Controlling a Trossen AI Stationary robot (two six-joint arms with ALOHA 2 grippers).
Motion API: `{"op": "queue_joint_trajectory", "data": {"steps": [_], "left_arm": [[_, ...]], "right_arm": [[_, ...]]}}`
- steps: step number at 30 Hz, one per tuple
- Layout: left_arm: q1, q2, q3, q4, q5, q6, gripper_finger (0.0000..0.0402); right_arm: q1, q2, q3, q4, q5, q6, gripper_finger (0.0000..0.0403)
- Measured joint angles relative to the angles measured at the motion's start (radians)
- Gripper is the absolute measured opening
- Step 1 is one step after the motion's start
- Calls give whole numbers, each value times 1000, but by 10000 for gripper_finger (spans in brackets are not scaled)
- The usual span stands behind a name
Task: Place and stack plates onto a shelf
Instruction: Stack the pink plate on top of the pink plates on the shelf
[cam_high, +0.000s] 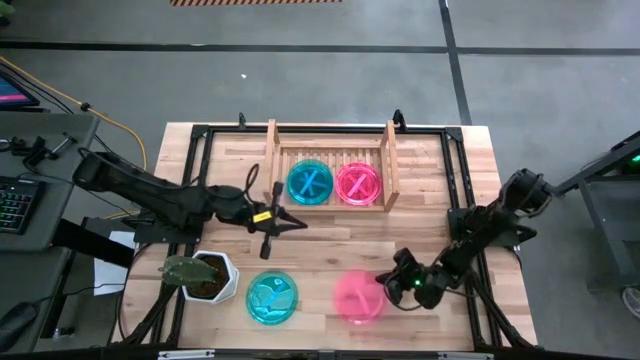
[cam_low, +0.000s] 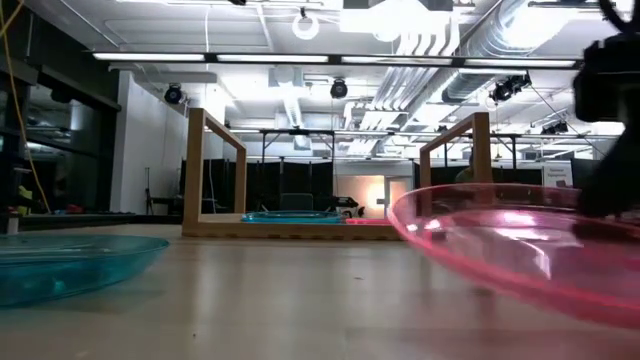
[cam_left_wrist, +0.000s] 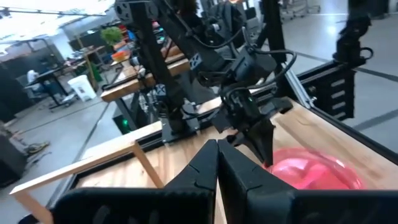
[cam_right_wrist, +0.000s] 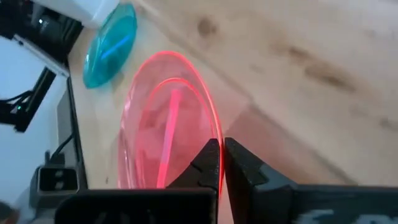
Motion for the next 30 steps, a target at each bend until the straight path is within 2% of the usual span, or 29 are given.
{"op": "queue_joint_trajectory", "data": {"steps": [2,7,15,24,30], "left_arm": [[-6,-6,-3,5,-23,0,0],[-18,-11,-4,20,-70,-1,0],[-28,-11,-5,28,-75,0,0],[-28,-11,-4,28,-75,0,0],[-28,-11,-5,29,-75,0,0]], "right_arm": [[-23,0,0,16,23,-44,0],[-99,-1,0,15,219,-79,0],[-249,-2,1,27,470,-67,0],[-394,-2,2,115,640,-208,0],[-507,-2,2,114,677,-285,0]]}}
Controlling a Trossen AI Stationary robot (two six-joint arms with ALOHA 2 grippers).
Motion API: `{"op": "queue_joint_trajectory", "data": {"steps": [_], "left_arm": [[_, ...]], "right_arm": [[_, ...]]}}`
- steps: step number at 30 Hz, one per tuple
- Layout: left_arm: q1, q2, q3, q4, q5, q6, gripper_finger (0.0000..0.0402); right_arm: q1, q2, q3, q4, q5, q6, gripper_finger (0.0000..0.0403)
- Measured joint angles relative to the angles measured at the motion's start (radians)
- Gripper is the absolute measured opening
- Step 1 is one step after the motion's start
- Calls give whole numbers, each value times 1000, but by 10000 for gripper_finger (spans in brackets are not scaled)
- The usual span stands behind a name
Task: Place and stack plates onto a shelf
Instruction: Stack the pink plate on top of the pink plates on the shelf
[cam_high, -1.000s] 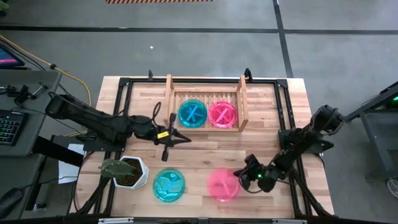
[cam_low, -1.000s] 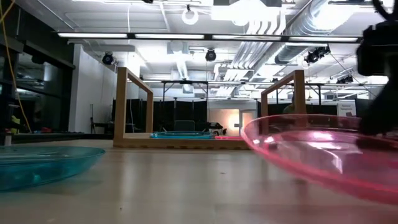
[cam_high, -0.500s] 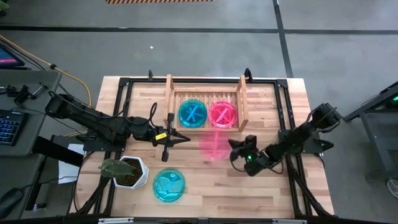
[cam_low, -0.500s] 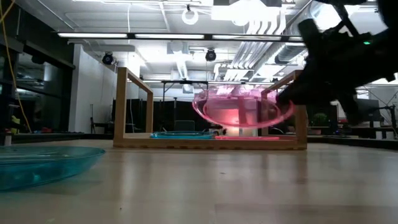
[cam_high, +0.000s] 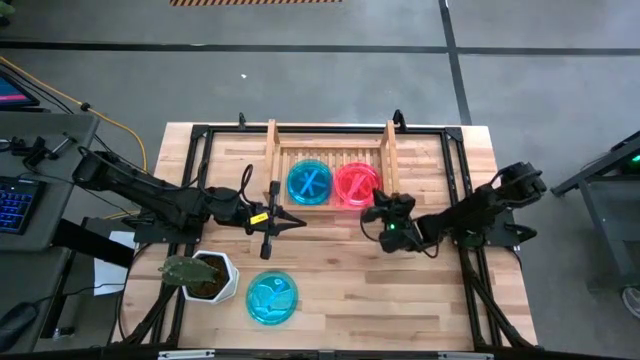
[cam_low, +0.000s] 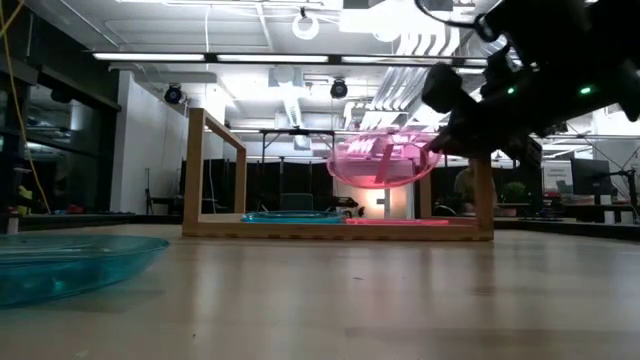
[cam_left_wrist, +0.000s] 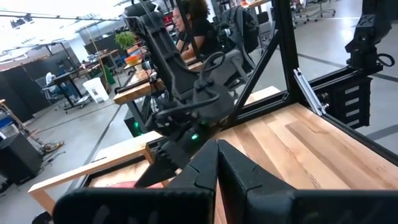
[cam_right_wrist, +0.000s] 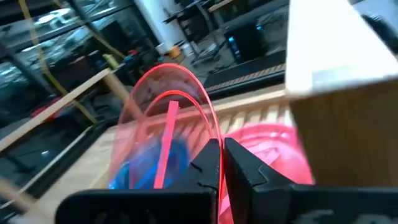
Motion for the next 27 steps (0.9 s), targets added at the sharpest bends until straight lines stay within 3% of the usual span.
{"op": "queue_joint_trajectory", "data": {"steps": [13,27], "left_arm": [[0,0,0,-3,0,0,0],[0,0,0,-3,0,0,0]], "right_arm": [[-110,0,0,-21,-13,-140,0],[-270,4,1,-75,21,-95,0]]}}
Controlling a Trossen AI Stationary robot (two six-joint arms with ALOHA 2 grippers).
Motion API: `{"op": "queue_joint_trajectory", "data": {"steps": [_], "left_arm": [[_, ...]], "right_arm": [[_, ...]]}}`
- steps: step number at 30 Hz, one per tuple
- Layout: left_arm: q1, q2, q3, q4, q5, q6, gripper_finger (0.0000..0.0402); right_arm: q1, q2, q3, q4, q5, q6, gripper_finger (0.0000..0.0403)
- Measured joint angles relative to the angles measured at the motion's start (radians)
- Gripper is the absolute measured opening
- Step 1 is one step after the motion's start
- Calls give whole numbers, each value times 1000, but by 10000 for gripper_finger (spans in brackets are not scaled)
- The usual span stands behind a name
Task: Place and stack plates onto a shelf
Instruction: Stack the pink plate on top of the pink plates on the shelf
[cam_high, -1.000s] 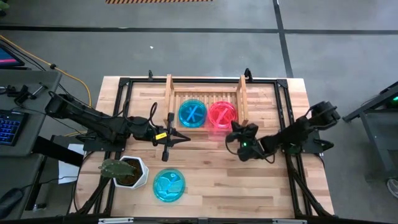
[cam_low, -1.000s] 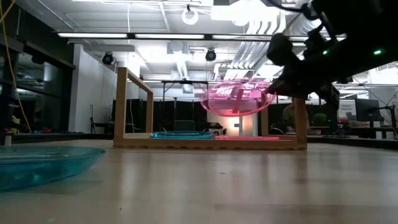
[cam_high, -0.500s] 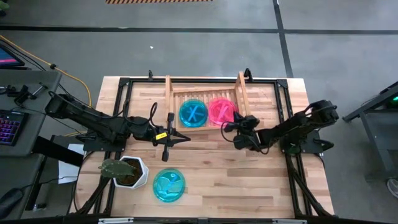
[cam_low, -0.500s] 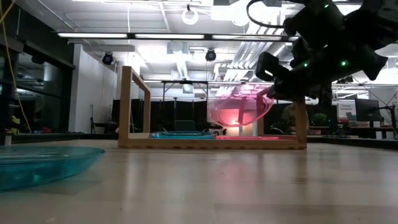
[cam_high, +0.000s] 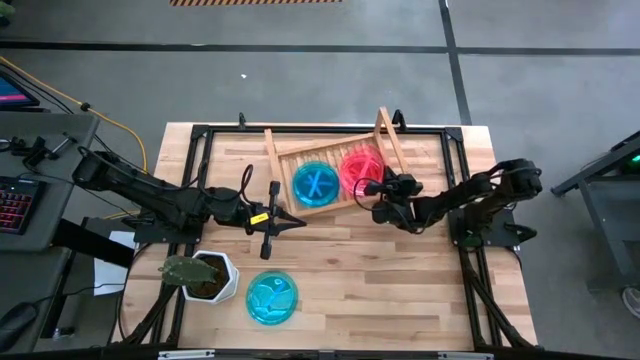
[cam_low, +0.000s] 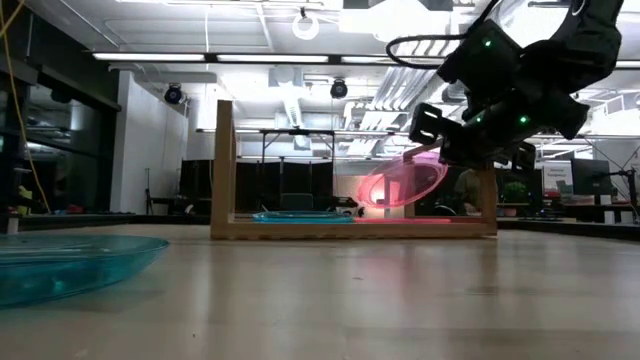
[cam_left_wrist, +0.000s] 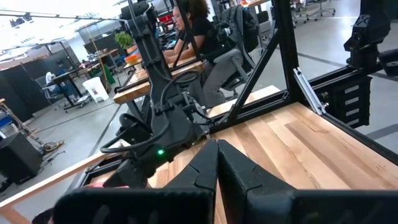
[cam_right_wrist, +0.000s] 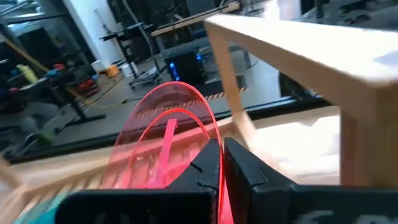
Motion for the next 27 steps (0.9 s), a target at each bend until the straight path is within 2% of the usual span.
{"op": "queue_joint_trajectory", "data": {"steps": [4,12,22,27], "left_arm": [[0,0,0,0,0,0,0],[0,0,0,-6,0,-1,0],[0,0,0,-7,0,-1,0],[0,0,0,-7,0,-2,0]], "right_arm": [[-37,0,0,-8,-16,0,0],[-71,1,0,-75,-140,1,0],[-71,1,0,-120,-141,0,1],[-71,1,0,-127,-155,0,30]]}}
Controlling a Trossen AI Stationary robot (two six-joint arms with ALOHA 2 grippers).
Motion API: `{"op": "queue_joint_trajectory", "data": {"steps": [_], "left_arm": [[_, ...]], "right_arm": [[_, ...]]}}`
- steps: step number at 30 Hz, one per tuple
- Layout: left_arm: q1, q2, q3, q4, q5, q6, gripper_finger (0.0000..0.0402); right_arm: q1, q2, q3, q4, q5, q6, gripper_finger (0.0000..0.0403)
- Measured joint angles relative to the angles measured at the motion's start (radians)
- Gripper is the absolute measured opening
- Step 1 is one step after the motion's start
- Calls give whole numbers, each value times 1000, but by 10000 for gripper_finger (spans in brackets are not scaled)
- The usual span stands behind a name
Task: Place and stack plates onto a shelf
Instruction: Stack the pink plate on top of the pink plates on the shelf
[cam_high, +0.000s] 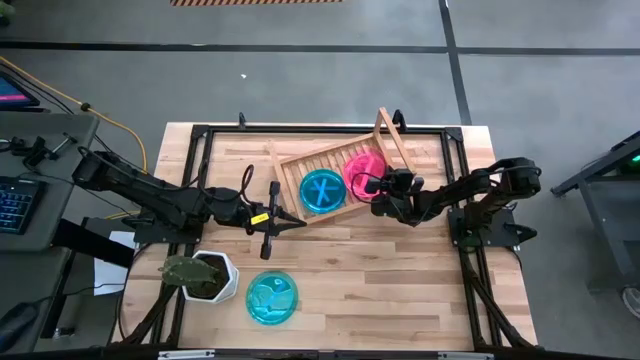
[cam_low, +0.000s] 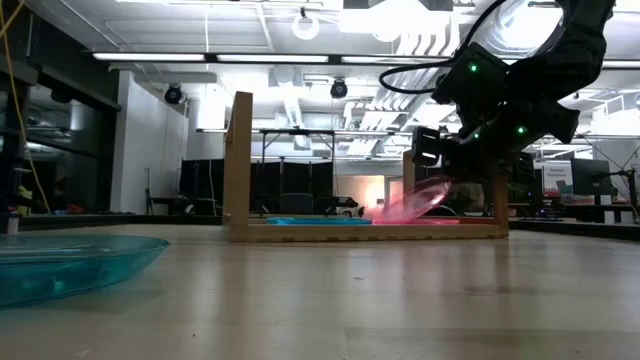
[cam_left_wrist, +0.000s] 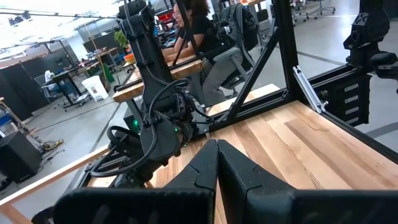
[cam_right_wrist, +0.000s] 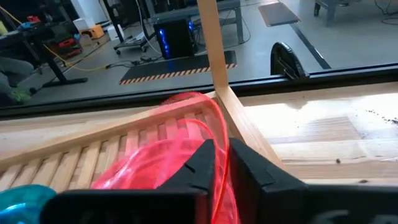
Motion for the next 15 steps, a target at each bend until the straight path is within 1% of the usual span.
{"op": "queue_joint_trajectory", "data": {"steps": [5,9,12,15], "left_arm": [[0,0,0,0,0,0,0],[0,0,0,-1,0,-1,0],[0,0,0,-2,0,0,0],[0,0,0,-2,0,0,0]], "right_arm": [[1,0,0,-7,-3,-3,96],[6,0,0,-15,-8,-68,148],[14,0,0,-19,-28,-97,174],[23,0,0,-23,-29,-130,185]]}}
